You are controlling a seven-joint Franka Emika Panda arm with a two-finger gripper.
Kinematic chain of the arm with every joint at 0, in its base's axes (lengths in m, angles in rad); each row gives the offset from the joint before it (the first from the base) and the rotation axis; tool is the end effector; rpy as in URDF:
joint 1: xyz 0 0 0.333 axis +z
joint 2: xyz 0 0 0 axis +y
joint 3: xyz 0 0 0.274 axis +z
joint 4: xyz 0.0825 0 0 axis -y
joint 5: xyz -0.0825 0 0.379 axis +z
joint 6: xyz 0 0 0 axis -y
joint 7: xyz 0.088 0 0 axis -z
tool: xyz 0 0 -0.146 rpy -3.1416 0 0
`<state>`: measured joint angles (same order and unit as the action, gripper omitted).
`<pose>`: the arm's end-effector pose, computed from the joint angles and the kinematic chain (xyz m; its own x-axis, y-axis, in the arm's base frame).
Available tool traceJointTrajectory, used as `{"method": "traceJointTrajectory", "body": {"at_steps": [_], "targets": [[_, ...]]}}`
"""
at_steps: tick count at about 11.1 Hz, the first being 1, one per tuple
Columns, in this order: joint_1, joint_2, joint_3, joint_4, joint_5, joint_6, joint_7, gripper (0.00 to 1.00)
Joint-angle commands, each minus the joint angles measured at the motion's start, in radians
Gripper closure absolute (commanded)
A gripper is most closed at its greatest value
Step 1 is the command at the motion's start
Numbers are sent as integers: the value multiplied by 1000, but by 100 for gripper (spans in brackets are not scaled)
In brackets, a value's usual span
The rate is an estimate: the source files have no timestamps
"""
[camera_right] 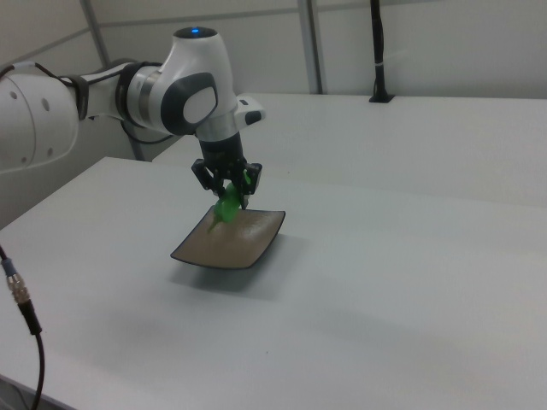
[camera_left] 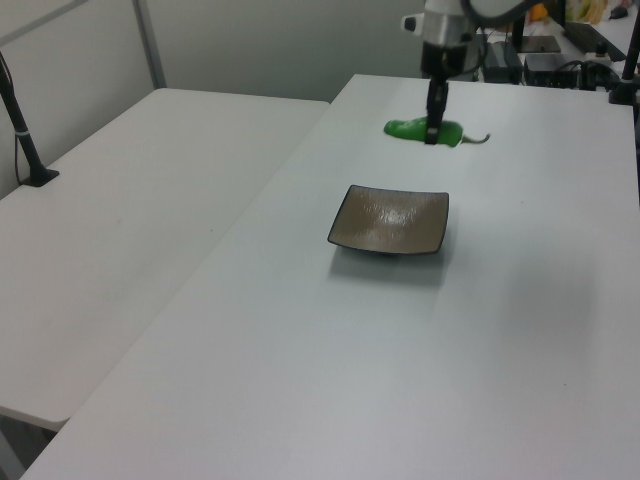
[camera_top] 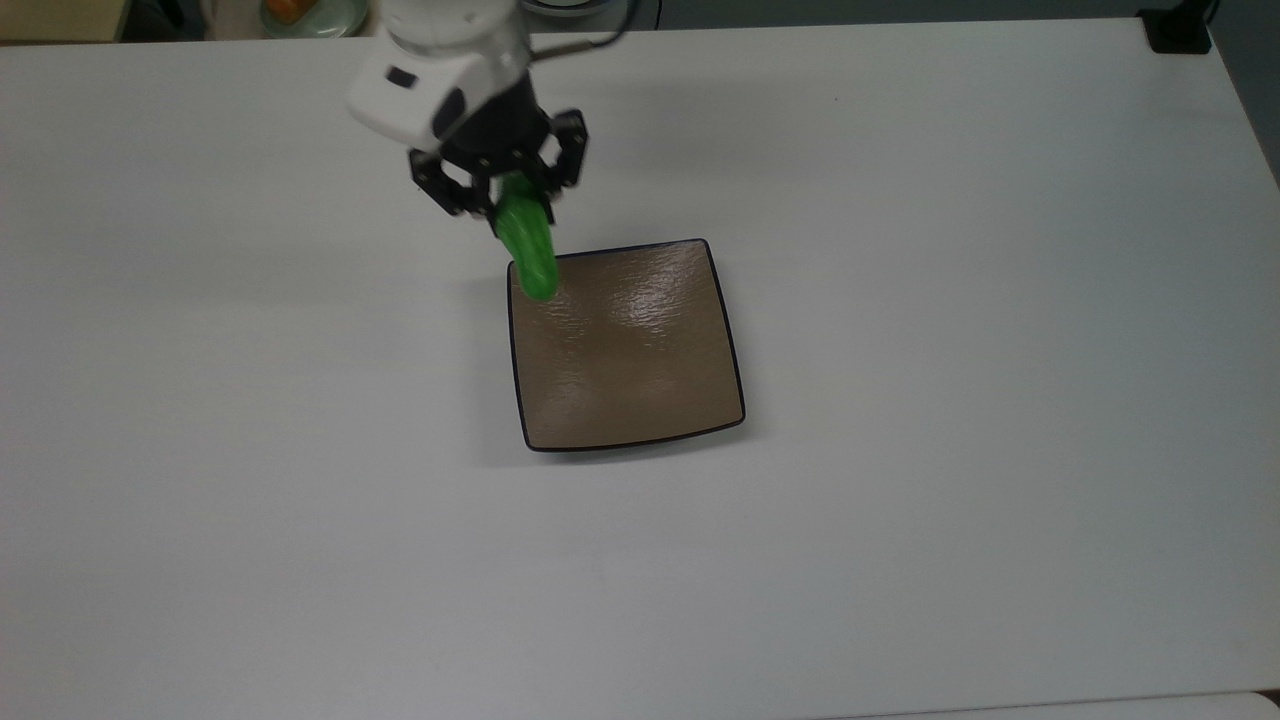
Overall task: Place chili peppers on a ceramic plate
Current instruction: 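Lift the chili pepper and carry it over the brown plate, then lower the chili pepper onto the plate and open the gripper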
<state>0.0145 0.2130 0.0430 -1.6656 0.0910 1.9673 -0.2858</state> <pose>0.6240 0.0438 0.4101 0.9475 0.3001 0.1104 0.3084 -0.9489 -0.0673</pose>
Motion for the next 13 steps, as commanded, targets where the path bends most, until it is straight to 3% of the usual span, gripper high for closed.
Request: {"method": "traceJointTrajectory", "body": {"at_steps": [1, 5, 13], "targets": [[25, 55, 21, 6, 13, 80, 62, 98], [44, 117, 26, -8, 59, 153, 62, 98], [74, 213, 29, -36, 64, 306, 63, 98]]}}
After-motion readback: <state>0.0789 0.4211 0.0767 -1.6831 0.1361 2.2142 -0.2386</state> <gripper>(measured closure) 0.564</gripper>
